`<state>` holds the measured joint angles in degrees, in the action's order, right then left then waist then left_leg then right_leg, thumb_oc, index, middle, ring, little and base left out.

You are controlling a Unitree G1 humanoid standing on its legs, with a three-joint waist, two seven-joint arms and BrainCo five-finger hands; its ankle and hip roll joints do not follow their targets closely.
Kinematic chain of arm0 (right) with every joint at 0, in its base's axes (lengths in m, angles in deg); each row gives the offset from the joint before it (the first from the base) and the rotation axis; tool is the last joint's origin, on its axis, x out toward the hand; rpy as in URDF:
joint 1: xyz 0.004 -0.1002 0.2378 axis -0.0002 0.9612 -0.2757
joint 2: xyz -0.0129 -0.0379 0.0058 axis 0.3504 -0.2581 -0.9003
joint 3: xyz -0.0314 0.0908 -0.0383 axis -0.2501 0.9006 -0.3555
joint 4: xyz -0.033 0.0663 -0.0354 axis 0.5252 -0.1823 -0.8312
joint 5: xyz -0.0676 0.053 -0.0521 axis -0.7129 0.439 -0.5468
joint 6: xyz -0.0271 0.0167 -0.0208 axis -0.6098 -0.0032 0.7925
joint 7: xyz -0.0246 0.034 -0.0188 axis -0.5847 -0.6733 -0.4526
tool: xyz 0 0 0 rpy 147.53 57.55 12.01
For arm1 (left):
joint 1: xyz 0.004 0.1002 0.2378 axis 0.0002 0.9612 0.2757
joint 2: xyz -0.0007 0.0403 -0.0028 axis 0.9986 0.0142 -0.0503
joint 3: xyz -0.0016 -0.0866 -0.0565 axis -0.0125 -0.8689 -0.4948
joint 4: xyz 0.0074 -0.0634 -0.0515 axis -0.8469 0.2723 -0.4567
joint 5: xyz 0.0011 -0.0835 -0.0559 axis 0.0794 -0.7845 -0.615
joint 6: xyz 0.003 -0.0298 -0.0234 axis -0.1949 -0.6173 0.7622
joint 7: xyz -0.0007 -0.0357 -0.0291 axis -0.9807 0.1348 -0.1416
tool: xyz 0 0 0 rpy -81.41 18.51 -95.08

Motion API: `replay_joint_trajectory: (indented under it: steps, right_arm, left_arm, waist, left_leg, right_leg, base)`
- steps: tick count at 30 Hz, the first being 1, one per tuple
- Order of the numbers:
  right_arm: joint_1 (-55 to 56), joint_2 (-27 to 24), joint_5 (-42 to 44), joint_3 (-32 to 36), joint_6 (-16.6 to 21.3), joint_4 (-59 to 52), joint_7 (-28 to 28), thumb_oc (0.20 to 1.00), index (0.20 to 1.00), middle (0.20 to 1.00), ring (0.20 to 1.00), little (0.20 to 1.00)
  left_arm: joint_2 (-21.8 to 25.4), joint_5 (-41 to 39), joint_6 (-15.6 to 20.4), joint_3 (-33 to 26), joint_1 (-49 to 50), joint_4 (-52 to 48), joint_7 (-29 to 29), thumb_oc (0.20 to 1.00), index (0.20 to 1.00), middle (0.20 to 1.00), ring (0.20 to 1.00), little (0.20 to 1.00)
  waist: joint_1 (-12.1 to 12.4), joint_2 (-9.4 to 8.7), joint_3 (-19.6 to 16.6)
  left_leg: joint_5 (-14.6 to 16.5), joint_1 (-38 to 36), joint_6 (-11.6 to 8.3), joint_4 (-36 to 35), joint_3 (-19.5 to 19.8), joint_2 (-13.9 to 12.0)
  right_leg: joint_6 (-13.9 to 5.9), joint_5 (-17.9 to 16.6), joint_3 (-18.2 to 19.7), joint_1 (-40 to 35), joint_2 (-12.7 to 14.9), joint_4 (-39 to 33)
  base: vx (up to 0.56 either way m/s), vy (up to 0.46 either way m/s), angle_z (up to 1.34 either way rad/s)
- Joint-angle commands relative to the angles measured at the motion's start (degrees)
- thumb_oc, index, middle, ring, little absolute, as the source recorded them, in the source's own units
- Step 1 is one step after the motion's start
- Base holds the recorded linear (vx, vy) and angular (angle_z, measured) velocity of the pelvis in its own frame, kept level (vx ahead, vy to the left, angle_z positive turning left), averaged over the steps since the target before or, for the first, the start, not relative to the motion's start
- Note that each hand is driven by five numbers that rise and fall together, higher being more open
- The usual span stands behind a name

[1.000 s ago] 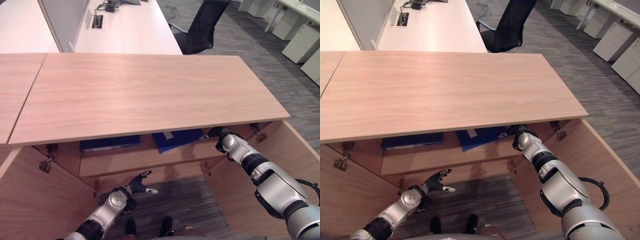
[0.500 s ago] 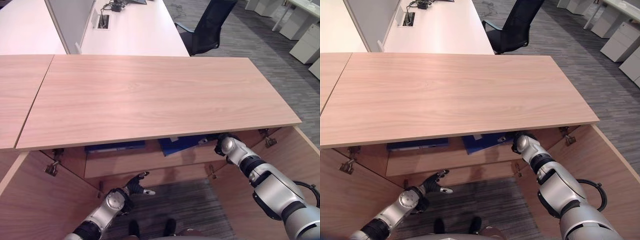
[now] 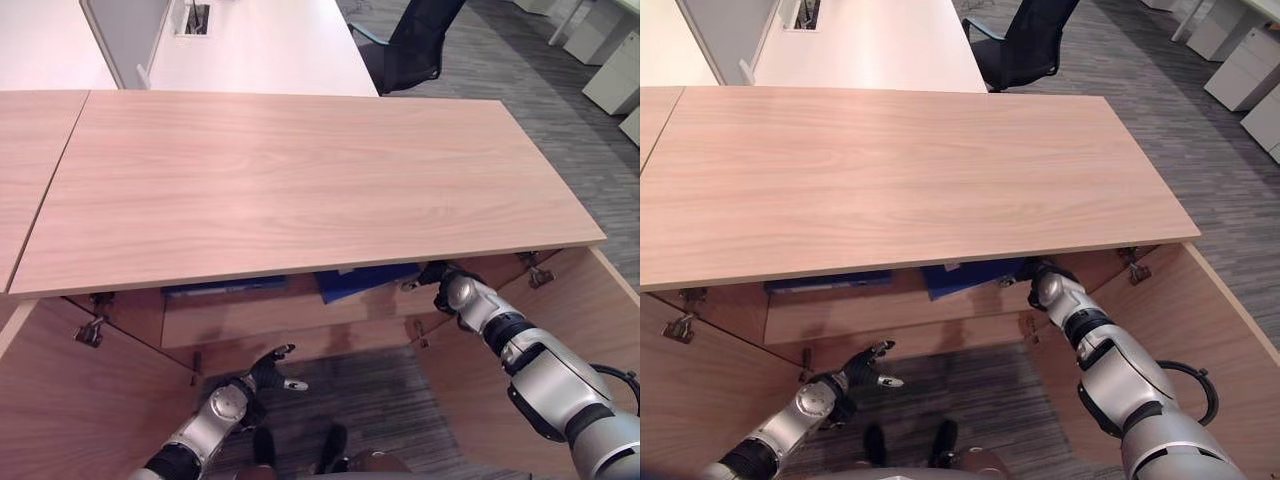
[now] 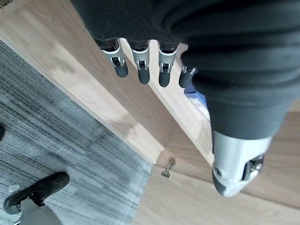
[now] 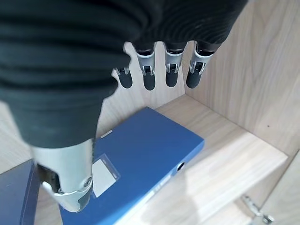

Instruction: Put the empty folder in the office cabinet

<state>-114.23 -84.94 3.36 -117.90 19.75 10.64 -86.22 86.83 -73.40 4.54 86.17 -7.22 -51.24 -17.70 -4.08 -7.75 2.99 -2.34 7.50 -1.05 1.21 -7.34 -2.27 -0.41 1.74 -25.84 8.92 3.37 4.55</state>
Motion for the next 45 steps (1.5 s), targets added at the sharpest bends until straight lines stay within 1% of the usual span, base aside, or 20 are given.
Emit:
replay_joint_trajectory:
  steps: [1, 4, 5, 7, 8, 11, 13, 14, 15, 16, 17, 18, 19, 20, 23, 27, 30, 31, 36, 45]
  right_arm:
    - [0.14, -3.39, -2.79, 1.34, 0.66, -1.57, -0.54, 1.000, 1.000, 1.000, 1.000, 1.000]
    - [0.55, -3.79, -3.11, 1.78, 0.52, -1.53, -0.20, 1.000, 1.000, 1.000, 1.000, 1.000]
    - [1.02, -4.00, -3.65, 2.16, 0.34, -1.67, -0.08, 1.000, 1.000, 1.000, 1.000, 1.000]
    - [1.54, -3.98, -3.79, 2.48, 0.31, -1.61, -0.10, 1.000, 1.000, 1.000, 1.000, 1.000]
    - [2.26, -3.83, -4.31, 3.08, 0.13, -1.23, -0.05, 1.000, 1.000, 1.000, 1.000, 1.000]
    - [2.58, -3.81, -4.66, 3.55, -0.06, -0.83, -0.28, 1.000, 1.000, 1.000, 1.000, 1.000]
    - [2.02, -3.62, -5.36, 3.79, -0.28, 0.47, -0.66, 1.000, 1.000, 1.000, 1.000, 1.000]
    - [2.00, -3.61, -5.36, 3.78, -0.27, 0.49, -0.67, 1.000, 1.000, 1.000, 1.000, 1.000]
    - [1.59, -3.90, -5.64, 3.76, -0.39, 1.06, -0.67, 1.000, 1.000, 1.000, 1.000, 1.000]
    - [1.21, -3.98, -5.70, 4.61, -0.47, 1.35, -0.90, 1.000, 1.000, 1.000, 1.000, 1.000]
    - [1.15, -4.09, -5.69, 4.61, -0.49, 1.32, -0.91, 1.000, 1.000, 1.000, 1.000, 1.000]
    - [1.37, -4.94, -5.65, 5.74, -0.47, 0.12, -1.54, 1.000, 1.000, 1.000, 1.000, 1.000]
    - [1.57, -5.30, -5.66, 5.89, -0.36, -0.15, -1.62, 1.000, 1.000, 1.000, 1.000, 1.000]
    - [1.71, -5.66, -5.65, 5.89, -0.28, 0.10, -1.70, 1.000, 1.000, 1.000, 1.000, 1.000]
    - [2.07, -5.43, -5.90, 6.21, -0.37, 0.32, -2.60, 1.000, 1.000, 1.000, 1.000, 1.000]
    - [1.95, -5.93, -5.77, 5.90, -0.75, -2.15, -3.40, 1.000, 1.000, 1.000, 1.000, 1.000]
    - [1.72, -6.07, -5.54, 5.69, -0.70, -2.64, -3.77, 1.000, 1.000, 1.000, 1.000, 1.000]
    - [1.10, -6.67, -5.36, 5.58, -0.47, -4.06, -4.83, 1.000, 1.000, 1.000, 1.000, 1.000]
    - [-0.24, -7.01, -4.22, 5.50, -0.15, -4.98, -5.46, 1.000, 1.000, 1.000, 1.000, 1.000]
    - [-1.28, -3.50, -2.38, 4.09, 0.35, -1.35, -4.92, 1.000, 1.000, 1.000, 1.000, 1.000]
  left_arm:
    - [1.29, -0.49, 1.97, -3.33, 1.50, -3.00, 0.18, 1.000, 1.000, 1.000, 1.000, 1.000]
    - [0.95, -0.43, 1.76, -3.70, 1.94, -3.04, 0.19, 1.000, 1.000, 1.000, 1.000, 1.000]
    - [1.02, -0.46, 1.65, -3.80, 2.56, -3.00, 0.48, 1.000, 1.000, 1.000, 1.000, 1.000]
    - [1.24, -0.23, 1.71, -3.66, 2.77, -2.93, 0.62, 1.000, 1.000, 1.000, 1.000, 1.000]
    - [1.50, -0.04, 1.78, -3.72, 3.59, -3.15, 0.98, 1.000, 1.000, 1.000, 1.000, 1.000]
    - [1.79, 0.05, 1.70, -3.58, 4.05, -2.94, 1.20, 1.000, 1.000, 1.000, 1.000, 1.000]
    - [2.11, 0.01, 1.82, -3.16, 5.29, -2.92, 1.79, 1.000, 1.000, 1.000, 1.000, 1.000]
    - [2.10, 0.01, 1.82, -3.17, 5.29, -2.93, 1.79, 1.000, 1.000, 1.000, 1.000, 1.000]
    - [2.50, -0.23, 1.80, -3.13, 5.52, -2.83, 2.02, 1.000, 1.000, 1.000, 1.000, 1.000]
    - [3.12, 0.02, 1.80, -3.23, 5.94, -3.25, 2.37, 1.000, 1.000, 1.000, 1.000, 1.000]
    - [3.07, 0.04, 1.77, -3.24, 5.88, -3.33, 2.37, 1.000, 1.000, 1.000, 1.000, 1.000]
    - [2.82, 0.44, 1.57, -3.67, 6.35, -3.17, 2.33, 1.000, 1.000, 1.000, 1.000, 1.000]
    - [2.54, 0.73, 1.57, -3.57, 6.17, -2.82, 2.31, 1.000, 1.000, 1.000, 1.000, 1.000]
    - [2.00, 0.92, 1.63, -3.21, 5.91, -1.94, 2.15, 1.000, 1.000, 1.000, 1.000, 1.000]
    - [1.66, 1.04, 1.61, -2.57, 6.17, -2.25, 2.42, 1.000, 1.000, 1.000, 1.000, 1.000]
    - [1.31, -0.25, 1.47, -2.21, 4.90, -1.65, 1.15, 1.000, 1.000, 1.000, 1.000, 1.000]
    - [0.99, -0.46, 1.61, -1.83, 4.16, -0.83, 0.59, 1.000, 1.000, 1.000, 1.000, 1.000]
    - [0.32, -1.38, 1.77, -1.36, 2.85, -0.04, -0.50, 1.000, 1.000, 1.000, 1.000, 1.000]
    - [-0.25, -1.98, 1.96, -0.40, 1.68, 1.08, -1.26, 1.000, 1.000, 1.000, 1.000, 1.000]
    - [-1.51, -2.21, 2.00, 1.10, -0.50, 2.96, -1.98, 1.000, 1.000, 1.000, 1.000, 1.000]
  waist:
    - [1.17, -2.50, 1.96]
    - [1.20, -1.35, 1.83]
    - [1.16, -0.89, 1.79]
    - [1.19, -0.85, 1.61]
    - [1.32, -0.55, 1.14]
    - [1.41, -0.19, 0.95]
    - [1.73, 1.09, 1.03]
    - [1.73, 1.10, 1.02]
    - [1.85, 1.73, 1.67]
    - [2.23, 3.65, 3.00]
    - [2.22, 3.32, 3.27]
    - [2.12, 5.02, 3.71]
    - [2.09, 5.07, 3.58]
    - [2.18, 4.63, 3.23]
    - [3.44, 2.71, 3.11]
    - [3.29, 1.84, 5.06]
    - [3.17, 1.83, 5.56]
    - [3.08, 1.53, 6.56]
    - [2.70, 1.36, 7.17]
    - [2.56, 1.35, 8.38]
  left_leg:
    - [11.66, 0.71, -0.06, 12.25, 0.09, 2.48]
    - [11.98, 0.69, 0.28, 11.63, -0.20, 2.34]
    - [11.13, 0.36, 0.72, 9.92, -0.44, 2.61]
    - [10.61, -0.13, 0.89, 8.79, -0.58, 2.90]
    - [10.16, -0.93, 1.52, 7.19, -0.61, 3.84]
    - [9.58, -1.50, 1.91, 5.70, -0.66, 4.75]
    - [9.33, -1.30, 2.98, 5.40, -0.86, 6.46]
    - [9.35, -1.25, 3.00, 5.46, -0.87, 6.46]
    - [9.44, -0.90, 3.23, 6.20, -1.28, 6.27]
    - [11.04, 0.14, 3.87, 9.29, -0.68, 4.57]
    - [10.22, 0.94, 4.27, 9.88, -1.54, 4.91]
    - [12.04, 0.95, 4.98, 10.25, -0.92, 3.49]
    - [12.18, 1.19, 5.11, 10.27, -1.30, 3.41]
    - [12.38, 1.48, 5.33, 10.20, -1.80, 3.87]
    - [12.01, 1.88, 4.91, 10.23, -1.40, 4.94]
    - [12.24, 2.61, 4.70, 11.83, -1.05, 4.60]
    - [12.33, 3.01, 4.68, 12.15, -0.82, 4.46]
    - [12.31, 4.07, 4.52, 12.42, -0.45, 4.06]
    - [12.19, 5.12, 4.33, 12.26, -0.23, 3.72]
    - [12.31, 6.20, 4.21, 12.48, -0.39, 3.39]
  right_leg:
    - [-4.80, -5.45, 3.61, -4.83, 1.59, -5.92]
    - [-4.74, -5.83, 3.42, -4.49, 1.41, -5.84]
    - [-5.14, -6.96, 3.02, -4.20, 1.72, -6.30]
    - [-5.45, -7.68, 2.76, -4.13, 2.03, -6.54]
    - [-5.80, -8.54, 2.69, -3.93, 2.41, -6.96]
    - [-6.18, -9.35, 2.54, -3.46, 2.99, -7.07]
    - [-6.92, -9.95, 1.80, -2.45, 4.62, -5.98]
    - [-6.93, -9.91, 1.81, -2.38, 4.65, -5.89]
    - [-7.03, -9.76, 1.46, -1.45, 5.72, -3.61]
    - [-7.56, -6.66, 2.54, -0.91, 8.76, 2.75]
    - [-6.96, -7.09, 1.94, -0.27, 9.45, 3.14]
    - [-7.29, -5.83, 4.89, 0.22, 13.28, 9.09]
    - [-7.39, -5.77, 5.19, -0.15, 14.36, 10.39]
    - [-7.65, -6.09, 5.30, -0.88, 14.86, 10.63]
    - [-7.60, -3.82, 3.30, -2.36, 12.39, 7.98]
    - [-7.65, -4.60, 2.32, -1.51, 11.45, 7.28]
    - [-7.49, -4.60, 2.10, -1.12, 11.39, 7.53]
    - [-7.17, -4.21, 1.39, 0.01, 11.28, 8.02]
    - [-6.90, -3.83, 0.95, 1.17, 11.12, 8.27]
    - [-6.34, -2.56, 0.81, 2.38, 11.14, 9.58]
  base:
    - [-0.11, 0.147, -0.04]
    - [-0.08, 0.080, -0.05]
    - [-0.16, 0.125, -0.05]
    - [-0.12, 0.099, 0.01]
    - [-0.11, 0.118, 0.00]
    - [-0.13, 0.128, -0.06]
    - [-0.18, 0.167, -0.06]
    - [-0.15, 0.115, -0.09]
    - [-0.12, 0.041, -0.11]
    - [-0.20, 0.048, -0.12]
    - [-0.15, 0.048, -0.06]
    - [-0.10, 0.046, 0.05]
    - [-0.01, 0.040, 0.18]
    - [0.01, -0.011, 0.09]
    - [0.06, -0.084, -0.10]
    - [0.03, -0.129, 0.01]
    - [-0.02, -0.059, 0.02]
    - [-0.04, -0.108, 0.09]
    - [-0.03, -0.063, 0.09]
    - [-0.04, -0.032, 0.01]
